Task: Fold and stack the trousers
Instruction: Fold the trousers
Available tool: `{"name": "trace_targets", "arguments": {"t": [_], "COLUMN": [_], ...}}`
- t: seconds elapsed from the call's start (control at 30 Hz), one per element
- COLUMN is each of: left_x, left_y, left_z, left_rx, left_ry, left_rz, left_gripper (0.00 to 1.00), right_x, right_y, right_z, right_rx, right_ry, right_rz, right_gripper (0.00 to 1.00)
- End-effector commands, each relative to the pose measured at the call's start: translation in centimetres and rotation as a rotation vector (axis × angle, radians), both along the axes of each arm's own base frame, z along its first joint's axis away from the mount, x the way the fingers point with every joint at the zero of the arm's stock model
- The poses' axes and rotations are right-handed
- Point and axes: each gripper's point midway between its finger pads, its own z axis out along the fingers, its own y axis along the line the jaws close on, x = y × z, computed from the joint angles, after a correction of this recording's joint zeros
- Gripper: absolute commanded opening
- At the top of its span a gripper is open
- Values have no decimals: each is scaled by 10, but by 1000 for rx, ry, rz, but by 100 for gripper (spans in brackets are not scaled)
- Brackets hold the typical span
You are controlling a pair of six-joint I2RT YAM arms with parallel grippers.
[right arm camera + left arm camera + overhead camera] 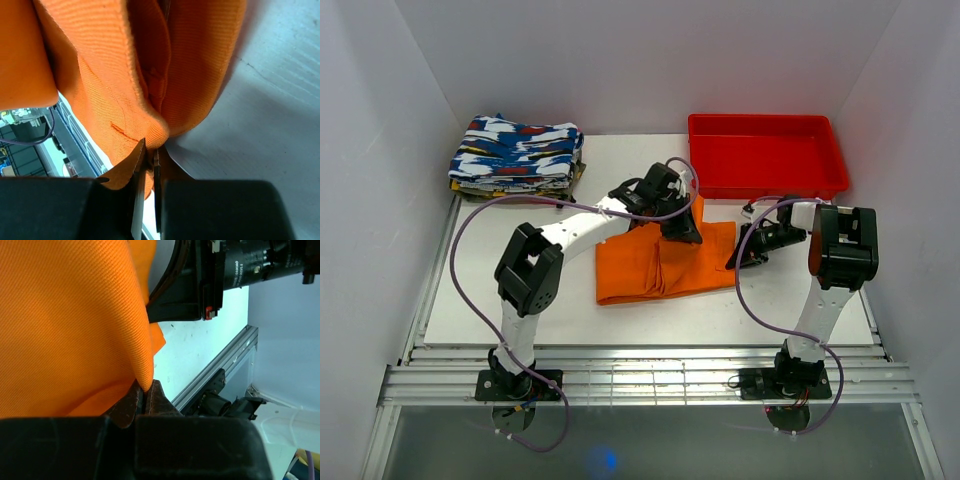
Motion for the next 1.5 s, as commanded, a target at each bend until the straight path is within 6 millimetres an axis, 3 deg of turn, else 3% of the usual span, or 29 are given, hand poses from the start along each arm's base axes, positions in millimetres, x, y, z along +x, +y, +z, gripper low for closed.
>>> {"name": "trace_targets", "arguments": {"t": [0.0,0.23,0.4,0.67,1.03,1.3,1.47], "left_x": [6,9,13,19,12,10,5], "left_y": [-20,-26,-19,-13,-44,-55,-67], "left_z": [28,15,21,63,55,29,32], "left_rx": [-46,-5,36,14,-9,9,-18], "left_ry": [-48,-35,-51,-125,-82,-45,-44], "left_rz": [32,52,73,102,72,67,45], "left_gripper": [0,0,0,0,0,0,0], "right_x": [-6,-9,-9,-10,-13,-13,-14], "right_y": [13,16,15,17,19,20,21], "right_z": [3,2,6,16,20,22,21], "right_rx": [58,64,53,62,62,71,74], "right_ry": [5,15,7,-11,-24,-26,-25], "right_rz": [18,22,24,15,18,18,19], "right_gripper": [8,8,8,8,8,8,8]}}
